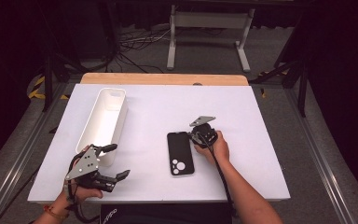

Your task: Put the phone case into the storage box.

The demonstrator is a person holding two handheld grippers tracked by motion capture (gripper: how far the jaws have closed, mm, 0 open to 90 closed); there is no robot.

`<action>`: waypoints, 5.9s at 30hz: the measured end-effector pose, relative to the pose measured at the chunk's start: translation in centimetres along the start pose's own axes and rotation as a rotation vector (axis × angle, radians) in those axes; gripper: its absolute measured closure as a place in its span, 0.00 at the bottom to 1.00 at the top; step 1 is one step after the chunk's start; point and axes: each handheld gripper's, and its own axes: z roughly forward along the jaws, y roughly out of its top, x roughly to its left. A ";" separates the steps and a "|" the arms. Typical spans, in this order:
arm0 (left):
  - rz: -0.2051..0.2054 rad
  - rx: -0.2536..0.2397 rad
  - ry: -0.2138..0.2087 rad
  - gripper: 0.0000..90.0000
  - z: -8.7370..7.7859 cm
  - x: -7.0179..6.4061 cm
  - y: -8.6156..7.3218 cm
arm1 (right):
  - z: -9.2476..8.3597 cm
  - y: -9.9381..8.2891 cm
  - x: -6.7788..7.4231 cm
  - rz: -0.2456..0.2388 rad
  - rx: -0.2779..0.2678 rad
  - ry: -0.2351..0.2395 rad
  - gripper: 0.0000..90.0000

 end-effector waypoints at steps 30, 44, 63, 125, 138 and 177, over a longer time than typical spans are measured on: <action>-0.024 0.024 0.018 0.11 0.1 0.2 -0.2 | 1.1 3.0 10.8 -0.292 0.043 0.217 1.00; -0.030 0.040 0.014 0.11 0.1 0.3 -0.2 | -0.8 1.3 13.6 -0.359 0.058 0.302 0.99; -0.032 0.053 0.006 0.11 0.4 0.2 -0.3 | -3.0 -0.3 12.0 -0.340 0.024 0.329 0.92; -0.026 0.052 0.014 0.10 0.2 0.5 -0.3 | -5.2 -5.3 2.7 0.085 -0.016 0.040 0.56; -0.018 0.073 0.003 0.10 0.4 0.2 -0.3 | -4.8 -5.2 4.1 0.002 -0.014 0.035 0.88; -0.067 0.214 -0.092 0.19 6.2 -1.1 2.9 | -8.6 -2.6 5.9 -0.283 -0.222 -0.092 0.98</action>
